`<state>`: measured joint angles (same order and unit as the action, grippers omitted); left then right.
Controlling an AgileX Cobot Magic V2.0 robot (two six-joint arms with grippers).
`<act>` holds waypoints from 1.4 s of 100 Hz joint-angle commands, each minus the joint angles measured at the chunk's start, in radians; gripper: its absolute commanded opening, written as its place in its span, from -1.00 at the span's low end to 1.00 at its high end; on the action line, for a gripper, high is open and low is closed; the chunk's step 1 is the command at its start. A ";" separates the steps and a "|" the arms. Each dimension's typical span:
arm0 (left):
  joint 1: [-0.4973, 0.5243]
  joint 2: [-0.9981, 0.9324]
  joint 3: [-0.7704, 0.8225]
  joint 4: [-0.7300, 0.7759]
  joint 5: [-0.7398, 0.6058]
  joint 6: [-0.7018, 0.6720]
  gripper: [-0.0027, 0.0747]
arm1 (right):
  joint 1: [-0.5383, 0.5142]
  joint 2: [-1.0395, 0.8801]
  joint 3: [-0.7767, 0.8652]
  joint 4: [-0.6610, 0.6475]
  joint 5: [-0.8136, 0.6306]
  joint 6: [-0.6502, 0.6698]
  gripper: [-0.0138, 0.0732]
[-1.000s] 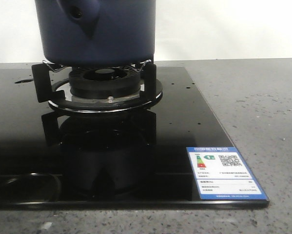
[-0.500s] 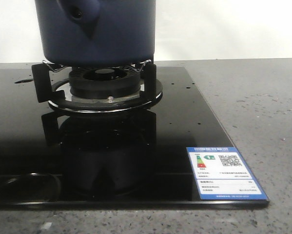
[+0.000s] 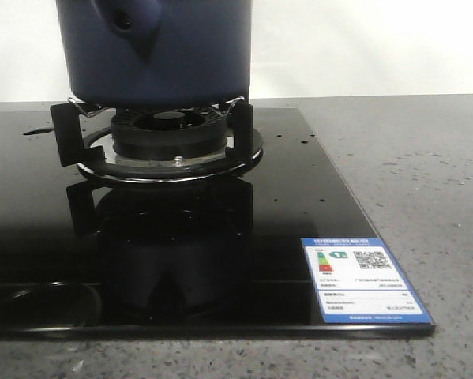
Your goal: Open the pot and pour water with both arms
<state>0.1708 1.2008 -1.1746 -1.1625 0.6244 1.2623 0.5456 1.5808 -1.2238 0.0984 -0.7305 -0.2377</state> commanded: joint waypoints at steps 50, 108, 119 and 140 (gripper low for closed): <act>-0.189 -0.024 -0.033 -0.152 -0.012 0.019 -0.08 | -0.296 -0.202 -0.346 0.097 1.298 0.061 -0.78; -0.343 0.011 -0.033 -0.341 -0.009 0.146 -0.08 | -0.629 -0.165 -0.060 0.085 1.674 0.064 -0.78; -0.351 0.028 -0.033 -0.341 -0.009 0.146 -0.08 | -0.629 -0.136 -0.062 0.102 1.674 0.056 -0.78; -0.351 0.038 -0.033 -0.341 -0.008 0.146 -0.08 | -0.629 -0.085 -0.062 0.104 1.683 0.049 -0.78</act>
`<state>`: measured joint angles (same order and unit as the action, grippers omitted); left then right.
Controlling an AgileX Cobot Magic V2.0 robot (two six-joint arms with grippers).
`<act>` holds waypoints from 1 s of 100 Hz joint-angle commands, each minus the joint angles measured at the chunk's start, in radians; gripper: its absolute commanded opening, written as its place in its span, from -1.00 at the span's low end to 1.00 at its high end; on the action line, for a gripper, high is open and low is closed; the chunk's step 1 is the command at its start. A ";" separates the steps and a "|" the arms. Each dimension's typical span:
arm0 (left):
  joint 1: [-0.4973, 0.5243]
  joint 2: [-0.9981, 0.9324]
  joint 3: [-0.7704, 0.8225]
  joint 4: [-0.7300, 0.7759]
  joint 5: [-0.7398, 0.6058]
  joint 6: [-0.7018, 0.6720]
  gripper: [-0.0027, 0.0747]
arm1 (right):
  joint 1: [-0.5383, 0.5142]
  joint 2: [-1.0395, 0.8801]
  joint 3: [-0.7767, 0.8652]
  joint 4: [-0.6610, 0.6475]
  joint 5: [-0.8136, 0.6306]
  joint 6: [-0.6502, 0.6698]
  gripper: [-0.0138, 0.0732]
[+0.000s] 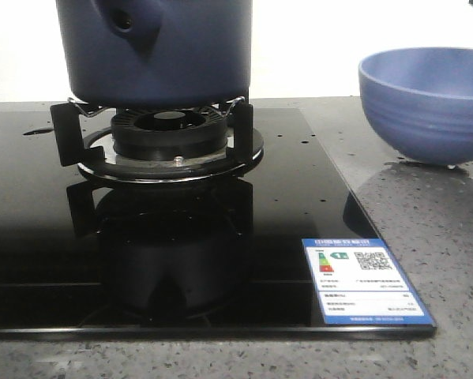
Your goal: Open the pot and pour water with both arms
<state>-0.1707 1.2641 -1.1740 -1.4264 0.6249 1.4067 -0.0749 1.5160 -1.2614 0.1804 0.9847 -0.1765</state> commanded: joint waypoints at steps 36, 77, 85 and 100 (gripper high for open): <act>-0.010 -0.023 -0.033 -0.077 0.000 0.001 -0.08 | -0.008 -0.021 -0.062 0.026 0.024 -0.029 0.10; -0.106 0.065 -0.033 -0.077 0.034 0.050 -0.08 | -0.008 -0.206 -0.139 0.045 0.056 -0.029 0.45; -0.124 0.087 -0.033 -0.077 0.020 0.107 -0.08 | -0.008 -0.245 -0.139 0.045 0.056 -0.029 0.45; -0.130 0.124 -0.033 -0.077 -0.020 0.141 -0.08 | -0.008 -0.290 -0.139 0.045 0.058 -0.029 0.45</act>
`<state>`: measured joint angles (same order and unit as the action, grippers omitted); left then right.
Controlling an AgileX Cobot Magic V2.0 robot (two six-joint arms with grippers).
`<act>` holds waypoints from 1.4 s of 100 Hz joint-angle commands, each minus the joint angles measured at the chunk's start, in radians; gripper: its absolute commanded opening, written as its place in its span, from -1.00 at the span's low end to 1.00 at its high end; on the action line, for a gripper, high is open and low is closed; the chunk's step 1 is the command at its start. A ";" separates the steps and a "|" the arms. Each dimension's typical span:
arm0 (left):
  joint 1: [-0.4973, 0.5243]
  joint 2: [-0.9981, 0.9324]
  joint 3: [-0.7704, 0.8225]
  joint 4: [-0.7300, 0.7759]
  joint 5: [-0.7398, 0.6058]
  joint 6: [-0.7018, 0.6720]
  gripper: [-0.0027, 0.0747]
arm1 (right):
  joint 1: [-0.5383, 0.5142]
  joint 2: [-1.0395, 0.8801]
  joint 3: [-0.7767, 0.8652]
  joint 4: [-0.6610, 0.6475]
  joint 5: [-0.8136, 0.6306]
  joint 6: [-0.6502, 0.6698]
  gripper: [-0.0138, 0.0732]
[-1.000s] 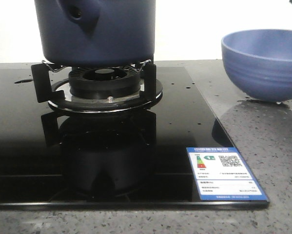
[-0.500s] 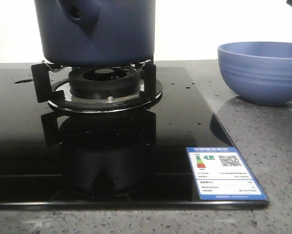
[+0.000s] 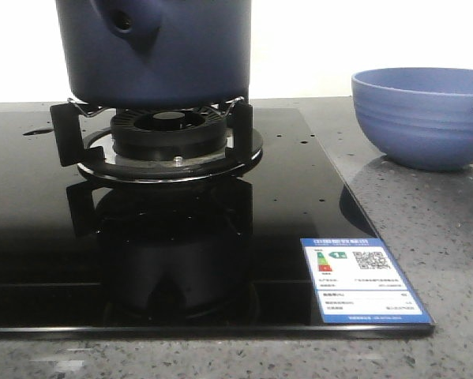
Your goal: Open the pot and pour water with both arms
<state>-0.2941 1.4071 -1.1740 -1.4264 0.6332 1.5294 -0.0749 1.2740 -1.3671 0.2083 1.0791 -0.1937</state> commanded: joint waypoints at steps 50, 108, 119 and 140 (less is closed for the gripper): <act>-0.006 0.028 -0.033 -0.077 -0.001 0.032 -0.08 | -0.008 -0.066 -0.031 0.020 -0.040 -0.012 0.45; 0.012 -0.047 -0.040 -0.072 0.043 0.032 0.53 | -0.008 -0.068 -0.031 0.020 -0.036 -0.017 0.45; 0.062 -0.133 -0.040 -0.067 0.043 0.032 0.53 | -0.008 -0.079 -0.031 0.035 -0.040 -0.024 0.45; 0.218 -0.302 -0.040 -0.051 -0.009 -0.055 0.32 | -0.008 -0.119 -0.023 0.216 -0.132 -0.078 0.30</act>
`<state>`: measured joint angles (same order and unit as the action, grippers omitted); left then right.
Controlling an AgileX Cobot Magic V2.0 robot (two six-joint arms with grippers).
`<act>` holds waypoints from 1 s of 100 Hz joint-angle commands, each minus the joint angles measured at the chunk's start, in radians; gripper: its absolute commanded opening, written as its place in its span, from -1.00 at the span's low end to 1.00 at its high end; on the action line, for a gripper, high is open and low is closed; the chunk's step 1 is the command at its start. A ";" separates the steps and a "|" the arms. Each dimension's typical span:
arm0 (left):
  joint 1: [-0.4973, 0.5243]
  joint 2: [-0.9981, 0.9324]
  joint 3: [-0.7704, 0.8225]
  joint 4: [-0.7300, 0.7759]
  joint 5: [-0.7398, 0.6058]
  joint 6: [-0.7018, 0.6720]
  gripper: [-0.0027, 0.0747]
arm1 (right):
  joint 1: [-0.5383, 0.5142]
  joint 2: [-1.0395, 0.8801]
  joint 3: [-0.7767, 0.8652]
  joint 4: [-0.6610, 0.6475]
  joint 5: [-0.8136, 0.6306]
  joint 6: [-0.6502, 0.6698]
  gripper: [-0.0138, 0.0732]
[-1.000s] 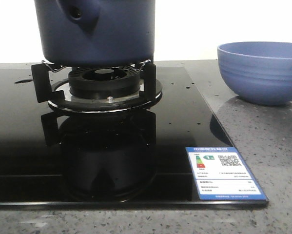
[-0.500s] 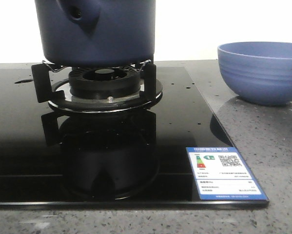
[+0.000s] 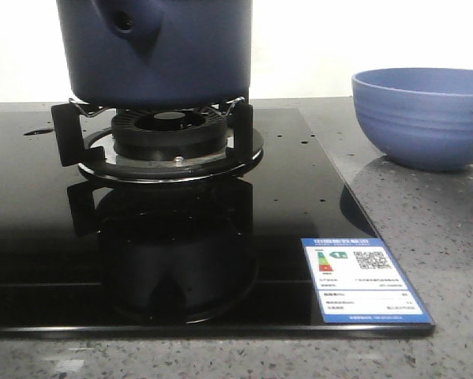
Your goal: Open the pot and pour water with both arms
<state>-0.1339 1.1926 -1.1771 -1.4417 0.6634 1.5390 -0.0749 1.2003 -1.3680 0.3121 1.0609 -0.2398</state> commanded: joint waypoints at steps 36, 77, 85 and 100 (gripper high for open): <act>0.278 -0.289 0.093 0.094 -0.168 -0.302 -0.98 | 0.041 -0.187 0.223 0.585 -0.507 -0.427 -0.82; 0.113 -0.704 0.619 0.099 -0.465 -0.278 -0.98 | 0.083 -0.594 0.730 0.587 -0.873 -0.608 -0.82; 0.100 -0.809 0.711 0.097 -0.467 -0.278 -0.98 | 0.083 -0.683 0.837 0.587 -0.890 -0.621 -0.82; 0.100 -0.962 0.842 0.042 -0.467 -0.278 -0.98 | 0.083 -0.845 1.002 0.587 -0.921 -0.621 -0.82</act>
<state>-0.0255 0.2921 -0.3629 -1.3466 0.2238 1.2596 0.0058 0.4207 -0.4127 0.8788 0.2160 -0.8470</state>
